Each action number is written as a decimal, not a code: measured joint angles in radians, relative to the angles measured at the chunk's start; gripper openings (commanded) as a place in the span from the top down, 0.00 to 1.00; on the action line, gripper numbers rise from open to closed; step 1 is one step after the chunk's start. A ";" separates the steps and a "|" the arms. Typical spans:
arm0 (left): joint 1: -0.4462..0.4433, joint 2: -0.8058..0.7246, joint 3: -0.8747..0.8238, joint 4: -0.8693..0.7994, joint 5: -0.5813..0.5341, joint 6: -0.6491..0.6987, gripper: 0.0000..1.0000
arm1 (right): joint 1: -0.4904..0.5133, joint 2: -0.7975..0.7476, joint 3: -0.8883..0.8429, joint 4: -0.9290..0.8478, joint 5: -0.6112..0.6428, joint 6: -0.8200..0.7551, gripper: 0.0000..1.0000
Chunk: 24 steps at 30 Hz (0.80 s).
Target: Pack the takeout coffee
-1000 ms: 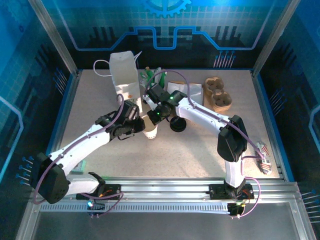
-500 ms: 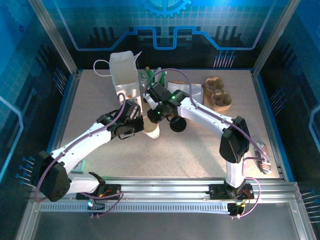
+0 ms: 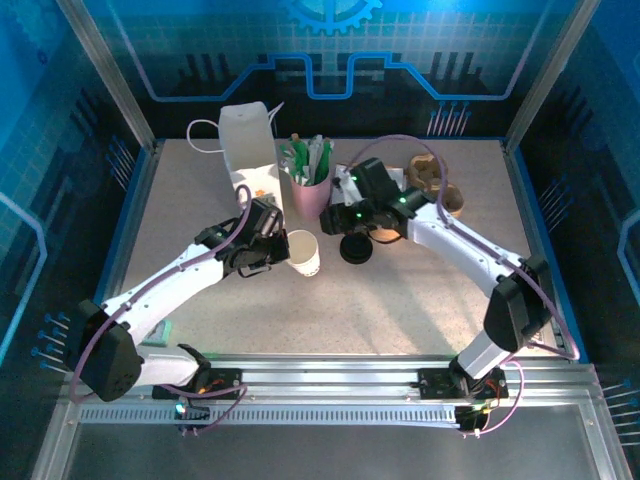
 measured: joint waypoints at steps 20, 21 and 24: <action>0.001 0.040 0.039 -0.037 -0.005 -0.077 1.00 | -0.010 -0.021 -0.471 0.720 -0.205 0.493 0.58; 0.003 0.041 0.039 -0.039 -0.008 -0.077 1.00 | -0.006 -0.015 -0.471 0.730 -0.203 0.499 0.58; 0.006 0.045 0.039 -0.043 -0.018 -0.078 1.00 | 0.000 0.007 -0.478 0.769 -0.200 0.517 0.58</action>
